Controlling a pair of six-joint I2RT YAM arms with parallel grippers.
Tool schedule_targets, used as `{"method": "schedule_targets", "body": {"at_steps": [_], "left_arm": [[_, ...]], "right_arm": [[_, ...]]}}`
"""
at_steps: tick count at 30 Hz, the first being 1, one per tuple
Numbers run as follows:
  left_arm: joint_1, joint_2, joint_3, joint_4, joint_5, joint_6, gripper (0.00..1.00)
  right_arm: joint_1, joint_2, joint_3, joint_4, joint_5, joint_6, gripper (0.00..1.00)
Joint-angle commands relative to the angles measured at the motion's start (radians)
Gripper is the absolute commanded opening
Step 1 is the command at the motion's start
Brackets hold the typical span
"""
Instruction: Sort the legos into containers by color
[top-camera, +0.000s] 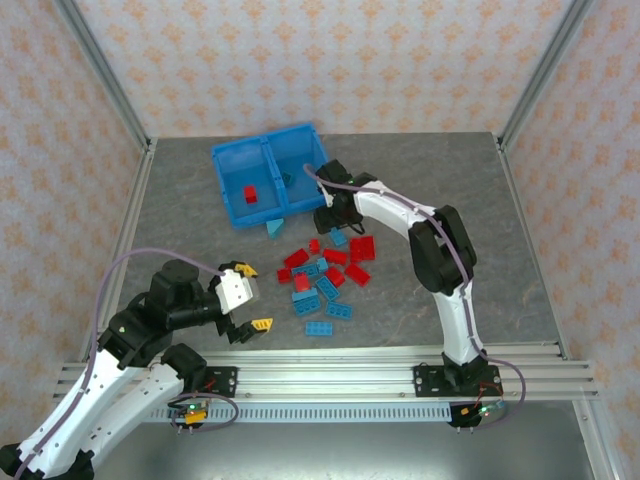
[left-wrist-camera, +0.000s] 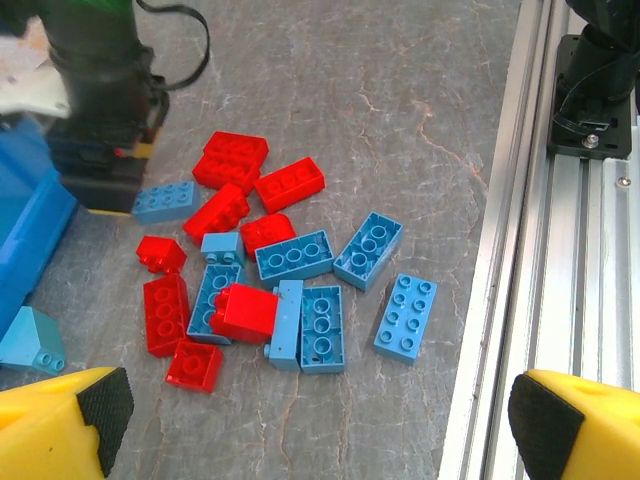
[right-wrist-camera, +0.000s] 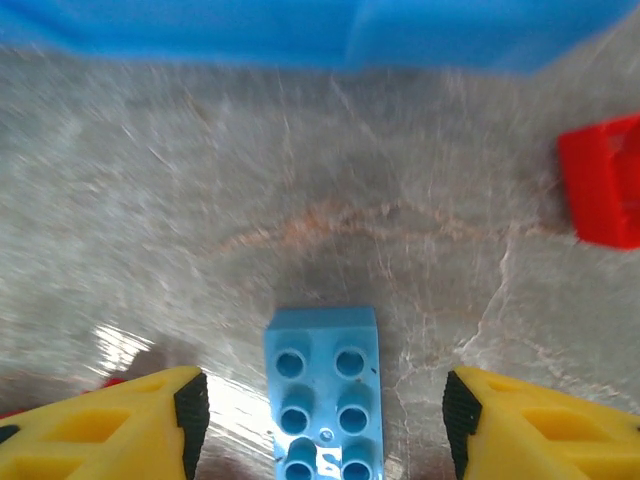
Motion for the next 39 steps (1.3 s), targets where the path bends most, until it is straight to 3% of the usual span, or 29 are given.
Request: {"method": "schedule_targets", "body": {"at_steps": [1,9,15,18,21,27,29,33,39], "left_arm": [[-0.004,-0.011,-0.016,0.038,0.002,-0.009,1.00],[-0.004,-0.003,-0.021,0.051,0.006,-0.013,1.00],[-0.004,-0.039,-0.025,0.110,-0.013,-0.056,1.00],[-0.004,-0.060,-0.056,0.218,-0.046,-0.155,1.00],[-0.005,-0.043,-0.062,0.300,-0.195,-0.365,1.00],[-0.004,0.011,-0.029,0.263,-0.465,-0.676,1.00],[-0.004,0.027,-0.025,0.236,-0.517,-0.731,1.00],[-0.004,0.068,-0.022,0.139,-0.729,-0.930,1.00],[0.000,0.109,-0.103,0.189,-0.740,-1.091,1.00]], "right_arm": [[-0.004,0.026,-0.036,-0.012,0.000,-0.002,0.61],[-0.004,0.021,-0.042,-0.006,0.026,0.023,0.37],[0.014,-0.246,-0.087,0.156,0.010,0.103,0.31],[0.028,-0.269,-0.045,0.253,0.009,0.164,0.31],[0.032,-0.181,0.075,0.277,0.095,0.188,0.31],[0.017,0.121,0.446,0.195,0.167,0.182,0.31],[0.010,0.215,0.571,0.154,0.157,0.176,0.31],[0.001,0.378,0.795,0.071,0.118,0.168,0.35],[0.001,0.400,0.858,0.048,0.079,0.168,0.47]]}}
